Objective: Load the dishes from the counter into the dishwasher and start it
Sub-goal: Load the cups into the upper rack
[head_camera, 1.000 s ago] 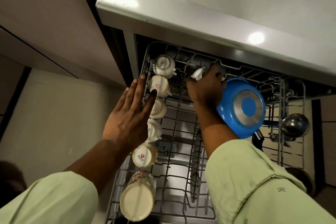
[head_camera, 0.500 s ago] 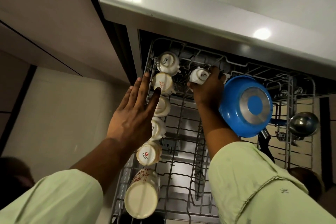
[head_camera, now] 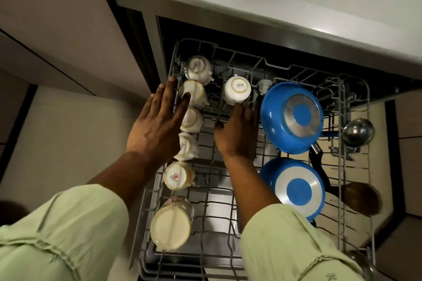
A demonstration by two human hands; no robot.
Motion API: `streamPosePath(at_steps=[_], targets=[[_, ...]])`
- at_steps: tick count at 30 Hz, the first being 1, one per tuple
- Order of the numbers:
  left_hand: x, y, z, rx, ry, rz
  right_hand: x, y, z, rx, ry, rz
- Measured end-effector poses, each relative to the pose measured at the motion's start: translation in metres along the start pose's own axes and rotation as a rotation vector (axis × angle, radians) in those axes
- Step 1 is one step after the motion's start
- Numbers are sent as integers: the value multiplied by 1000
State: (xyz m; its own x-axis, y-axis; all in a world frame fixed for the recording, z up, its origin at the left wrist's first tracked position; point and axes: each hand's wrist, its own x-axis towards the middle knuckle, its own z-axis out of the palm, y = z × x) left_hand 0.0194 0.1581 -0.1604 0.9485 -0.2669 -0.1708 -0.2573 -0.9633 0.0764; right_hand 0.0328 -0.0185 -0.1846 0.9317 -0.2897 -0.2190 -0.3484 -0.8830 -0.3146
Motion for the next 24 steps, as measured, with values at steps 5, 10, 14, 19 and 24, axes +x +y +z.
streamPosePath(at_steps=[5, 10, 14, 19, 24], targets=[[-5, 7, -10, 50, -44, -46, -19, 6, -9, -21, -91, -14], [-34, 29, -19, 127, -133, -77, -53, 16, -25, -70, -64, -81], [-58, 45, -38, 106, -139, -75, -74, 17, -49, -65, -94, -65], [-85, 57, -81, 72, -182, -84, -110, 8, -88, -41, -123, -83], [-126, 59, -136, 62, -215, -94, -160, -12, -133, -22, -147, -118]])
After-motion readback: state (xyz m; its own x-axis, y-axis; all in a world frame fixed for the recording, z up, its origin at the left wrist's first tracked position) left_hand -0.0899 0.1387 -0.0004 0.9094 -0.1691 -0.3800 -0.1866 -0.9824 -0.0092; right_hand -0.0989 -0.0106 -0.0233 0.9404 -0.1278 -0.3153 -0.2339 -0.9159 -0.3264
